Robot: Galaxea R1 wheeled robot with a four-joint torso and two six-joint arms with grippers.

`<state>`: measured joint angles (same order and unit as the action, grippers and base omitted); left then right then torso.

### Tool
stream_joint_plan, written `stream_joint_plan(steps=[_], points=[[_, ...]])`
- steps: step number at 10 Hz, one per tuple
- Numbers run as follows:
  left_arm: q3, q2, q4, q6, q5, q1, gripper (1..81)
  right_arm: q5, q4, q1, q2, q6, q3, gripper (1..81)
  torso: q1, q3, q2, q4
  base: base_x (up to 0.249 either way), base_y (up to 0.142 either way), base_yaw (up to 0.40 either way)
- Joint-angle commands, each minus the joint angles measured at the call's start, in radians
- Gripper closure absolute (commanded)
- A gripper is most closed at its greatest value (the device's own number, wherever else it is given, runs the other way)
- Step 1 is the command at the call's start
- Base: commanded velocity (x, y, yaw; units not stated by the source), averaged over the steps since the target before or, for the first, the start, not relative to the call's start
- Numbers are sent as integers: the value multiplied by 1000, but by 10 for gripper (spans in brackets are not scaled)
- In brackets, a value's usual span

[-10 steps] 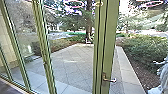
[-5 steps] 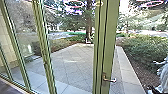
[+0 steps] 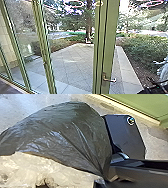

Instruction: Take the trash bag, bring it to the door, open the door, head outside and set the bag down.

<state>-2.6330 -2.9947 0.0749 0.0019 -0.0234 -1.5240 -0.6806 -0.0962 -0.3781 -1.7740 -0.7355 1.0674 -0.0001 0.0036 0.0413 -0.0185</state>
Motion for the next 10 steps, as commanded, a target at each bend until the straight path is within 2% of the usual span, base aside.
stream_joint_plan(steps=[1,4,7,10], points=[[2,0,-3,1,49,64,811,-23,-63,150,-27,-12,73,10,0,0,0,0,0,0,0],[2,-3,-3,1,49,66,811,-27,-85,167,-87,-12,160,10,0,0,0,0,0,0,0],[2,-3,-4,1,49,66,811,-27,-122,205,-132,-12,196,10,1,-1,0,0,0,0,0],[-1,-3,-6,0,49,66,811,-63,-138,219,-222,-12,291,10,1,-1,0,0,0,0,0]])
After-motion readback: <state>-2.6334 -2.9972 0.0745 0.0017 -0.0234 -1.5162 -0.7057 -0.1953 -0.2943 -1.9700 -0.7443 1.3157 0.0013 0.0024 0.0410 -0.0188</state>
